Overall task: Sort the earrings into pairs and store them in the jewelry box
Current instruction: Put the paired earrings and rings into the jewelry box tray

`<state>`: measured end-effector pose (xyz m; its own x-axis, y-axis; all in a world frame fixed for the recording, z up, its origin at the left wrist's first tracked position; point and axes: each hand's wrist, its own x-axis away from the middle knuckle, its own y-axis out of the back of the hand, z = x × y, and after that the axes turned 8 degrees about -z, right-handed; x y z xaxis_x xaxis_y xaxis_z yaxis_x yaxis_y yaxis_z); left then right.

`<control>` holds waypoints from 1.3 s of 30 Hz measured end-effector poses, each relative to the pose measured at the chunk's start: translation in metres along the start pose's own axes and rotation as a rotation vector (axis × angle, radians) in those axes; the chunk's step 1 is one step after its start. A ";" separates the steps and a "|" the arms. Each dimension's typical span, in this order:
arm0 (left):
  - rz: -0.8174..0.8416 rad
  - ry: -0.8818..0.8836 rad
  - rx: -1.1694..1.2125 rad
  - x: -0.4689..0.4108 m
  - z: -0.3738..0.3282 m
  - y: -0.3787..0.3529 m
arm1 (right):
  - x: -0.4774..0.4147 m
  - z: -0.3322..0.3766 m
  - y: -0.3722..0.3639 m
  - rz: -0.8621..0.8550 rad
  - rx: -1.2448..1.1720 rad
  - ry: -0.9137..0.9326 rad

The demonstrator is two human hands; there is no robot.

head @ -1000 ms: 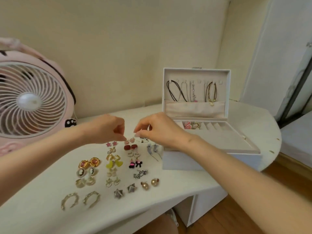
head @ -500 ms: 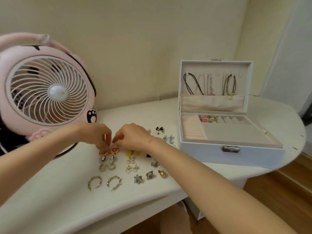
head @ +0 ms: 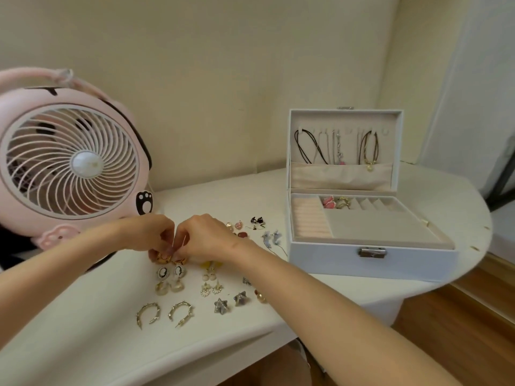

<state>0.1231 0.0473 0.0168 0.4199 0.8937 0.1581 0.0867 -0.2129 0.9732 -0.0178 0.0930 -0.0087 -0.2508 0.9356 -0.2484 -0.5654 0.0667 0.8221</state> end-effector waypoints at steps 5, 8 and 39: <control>-0.109 -0.045 0.113 0.003 -0.006 0.004 | 0.009 0.002 0.007 -0.063 -0.207 -0.049; -0.288 -0.096 0.158 0.007 -0.018 0.012 | 0.014 -0.003 0.026 -0.133 -0.311 -0.118; -0.423 -0.622 0.630 -0.094 -0.308 -0.015 | 0.139 -0.205 0.226 -0.566 0.231 -0.572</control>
<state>-0.1963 0.0880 0.0391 0.6290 0.6155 -0.4749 0.7296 -0.2565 0.6339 -0.3417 0.1668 0.0372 0.4949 0.7672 -0.4080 -0.2953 0.5901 0.7514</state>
